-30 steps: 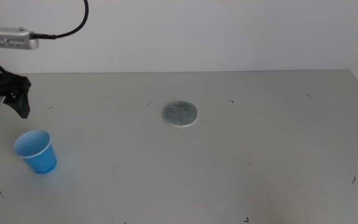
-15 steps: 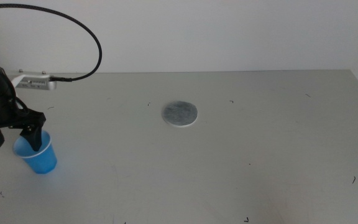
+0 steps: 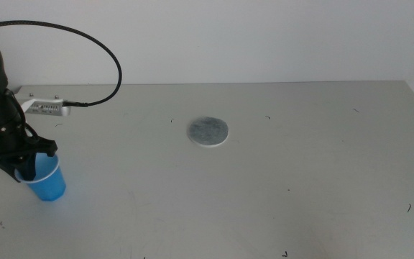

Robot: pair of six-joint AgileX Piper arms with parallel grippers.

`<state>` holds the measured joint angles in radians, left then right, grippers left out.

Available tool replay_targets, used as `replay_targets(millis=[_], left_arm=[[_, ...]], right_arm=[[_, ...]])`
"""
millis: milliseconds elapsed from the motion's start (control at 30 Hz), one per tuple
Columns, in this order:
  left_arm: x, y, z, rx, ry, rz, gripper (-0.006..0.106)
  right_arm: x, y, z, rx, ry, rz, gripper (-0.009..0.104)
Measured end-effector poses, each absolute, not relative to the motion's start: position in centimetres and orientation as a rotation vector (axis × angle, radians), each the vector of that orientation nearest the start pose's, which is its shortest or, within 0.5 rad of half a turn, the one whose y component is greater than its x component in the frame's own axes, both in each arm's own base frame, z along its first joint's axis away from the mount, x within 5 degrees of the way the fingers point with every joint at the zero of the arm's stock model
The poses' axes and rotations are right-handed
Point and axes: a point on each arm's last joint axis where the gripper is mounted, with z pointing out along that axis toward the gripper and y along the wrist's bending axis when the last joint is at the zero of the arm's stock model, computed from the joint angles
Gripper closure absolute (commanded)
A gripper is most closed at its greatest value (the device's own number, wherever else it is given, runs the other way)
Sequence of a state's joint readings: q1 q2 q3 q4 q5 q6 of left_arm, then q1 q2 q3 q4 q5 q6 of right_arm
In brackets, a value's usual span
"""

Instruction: Place an empty cup on a cup mat.

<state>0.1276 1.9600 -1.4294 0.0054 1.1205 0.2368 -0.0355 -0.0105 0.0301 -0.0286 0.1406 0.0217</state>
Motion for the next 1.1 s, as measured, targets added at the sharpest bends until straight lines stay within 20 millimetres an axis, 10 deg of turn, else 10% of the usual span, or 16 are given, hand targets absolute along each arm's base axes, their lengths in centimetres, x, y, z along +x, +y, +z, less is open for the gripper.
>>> replay_targets(millis=[300,600,833,1100], left_arm=[[37.2,4.8,20.6,0.036,3.106,0.008,0.100],[36.9,2.9,27.1,-0.131,2.937,-0.121,0.100],[39.5,-2.6,30.9,-0.050,2.838,-0.099,0.100],[43.2,-10.9,29.2,0.077,2.819,-0.161,0.100]], right_arm=[[5.7,-0.2,19.1,0.027,1.644,-0.036,0.001],[5.7,-0.2,19.1,0.027,1.644,-0.036,0.001],[5.7,-0.2,19.1,0.027,1.644,-0.036,0.001],[5.7,-0.2,19.1,0.027,1.644,-0.036,0.001]])
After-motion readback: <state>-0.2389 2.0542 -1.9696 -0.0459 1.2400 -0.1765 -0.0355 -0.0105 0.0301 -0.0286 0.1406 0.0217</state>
